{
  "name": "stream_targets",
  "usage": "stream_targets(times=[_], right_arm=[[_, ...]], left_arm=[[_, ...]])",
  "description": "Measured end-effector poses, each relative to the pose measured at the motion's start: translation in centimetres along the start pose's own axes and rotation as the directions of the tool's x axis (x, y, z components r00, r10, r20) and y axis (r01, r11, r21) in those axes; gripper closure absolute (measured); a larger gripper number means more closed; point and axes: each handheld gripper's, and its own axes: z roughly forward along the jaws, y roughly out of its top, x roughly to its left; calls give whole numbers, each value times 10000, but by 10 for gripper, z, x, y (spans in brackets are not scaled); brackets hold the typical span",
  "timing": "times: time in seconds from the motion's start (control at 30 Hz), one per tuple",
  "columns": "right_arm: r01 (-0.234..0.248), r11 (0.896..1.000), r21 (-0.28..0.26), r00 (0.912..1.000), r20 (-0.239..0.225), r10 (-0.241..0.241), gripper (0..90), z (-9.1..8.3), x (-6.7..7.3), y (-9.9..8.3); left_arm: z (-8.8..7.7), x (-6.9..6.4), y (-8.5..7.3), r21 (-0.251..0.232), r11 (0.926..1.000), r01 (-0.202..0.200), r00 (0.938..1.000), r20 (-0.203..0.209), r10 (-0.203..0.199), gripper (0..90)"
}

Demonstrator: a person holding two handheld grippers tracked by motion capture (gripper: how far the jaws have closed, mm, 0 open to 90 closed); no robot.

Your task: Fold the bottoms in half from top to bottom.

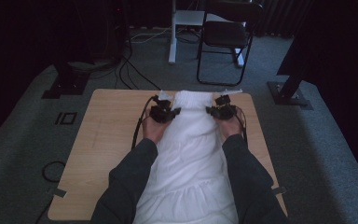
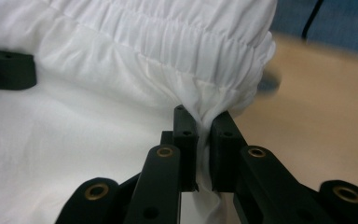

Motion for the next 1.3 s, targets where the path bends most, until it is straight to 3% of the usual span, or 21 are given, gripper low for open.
stream_targets(times=[0.03, 0.1, 0.13, 0.17, 0.2, 0.23, 0.33, 0.43, 0.53, 0.67, 0.7, 0.77, 0.8, 0.83, 0.87, 0.93, 0.97, 1.0, 1.07, 1.17, 1.3], right_arm=[[212, 9982, -568, 9998, 7, -212, 828, -12, 1, 20], [287, 9922, -1212, 9996, 87, -278, 828, -25, 3, 38], [287, 9922, -1212, 9996, 87, -278, 828, -25, 3, 38], [426, 9801, -1939, 9990, 227, -390, 829, -38, 7, 54], [426, 9801, -1939, 9990, 227, -390, 829, -38, 7, 54], [586, 9701, -2353, 9982, 280, -535, 829, -48, 12, 65], [651, 9666, -2480, 9979, 180, -626, 829, -55, 15, 71], [772, 9684, -2372, 9968, -19, -799, 829, -59, 19, 67], [859, 9736, -2113, 9944, -425, -969, 826, -62, 23, 48], [1045, 9737, -2027, 9895, -776, -1223, 824, -69, 28, 29], [1108, 9732, -2015, 9855, -1041, -1338, 823, -76, 32, 14], [1178, 9721, -2028, 9805, -1315, -1462, 821, -85, 37, -2], [1178, 9721, -2028, 9805, -1315, -1462, 821, -85, 37, -2], [1283, 9693, -2097, 9742, -1561, -1627, 820, -95, 42, -18], [1358, 9681, -2103, 9713, -1646, -1720, 819, -99, 45, -27], [1596, 9665, -2012, 9638, -1800, -1966, 818, -105, 51, -45], [1599, 9675, -1959, 9621, -1885, -1972, 819, -108, 53, -54], [1667, 9680, -1876, 9592, -1967, -2033, 819, -108, 56, -63], [1808, 9679, -1748, 9561, -1994, -2146, 818, -108, 59, -72], [1942, 9729, -1256, 9503, -2220, -2184, 819, -103, 66, -99], [1952, 9800, -389, 9466, -2538, -1986, 818, -85, 73, -135]], left_arm=[[-6, 1, 10, -163, 9998, -102, 9999, -97, 101, 847], [-18, 3, 30, -569, 9980, -266, 9995, -207, 255, 847], [-24, 4, 39, -756, 9966, -323, 9992, -252, 304, 847], [-35, 5, 55, -1145, 9926, -410, 9986, -371, 370, 847], [-35, 5, 55, -1145, 9926, -410, 9986, -371, 370, 846], [-40, 5, 61, -1305, 9906, -402, 9986, -388, 354, 846], [-51, 7, 68, -1512, 9881, -290, 9994, -243, 256, 845], [-52, 8, 62, -1299, 9910, -327, 9994, -145, 311, 842], [-58, 4, 39, -983, 9942, -444, 9982, 365, 482, 841], [-69, -4, 24, -935, 9934, -671, 9952, 649, 733, 838], [-73, -8, 19, -954, 9927, -743, 9941, 718, 813, 836], [-88, -22, 1, -941, 9900, -1055, 9885, 984, 1147, 834], [-88, -22, 1, -941, 9900, -1055, 9885, 984, 1147, 833], [-99, -34, -13, -859, 9859, -1434, 9826, 1062, 1521, 832], [-99, -34, -13, -859, 9859, -1434, 9826, 1062, 1521, 831], [-109, -47, -30, -779, 9813, -1758, 9763, 1139, 1839, 829], [-117, -59, -49, -744, 9797, -1864, 9727, 1266, 1947, 829], [-117, -59, -49, -744, 9797, -1864, 9727, 1266, 1947, 829], [-121, -70, -68, -536, 9773, -2049, 9694, 1266, 2102, 829], [-121, -80, -97, -14, 9772, -2123, 9674, 1409, 2104, 828], [-110, -85, -139, 1104, 9780, -1768, 9697, 1900, 1538, 825]])
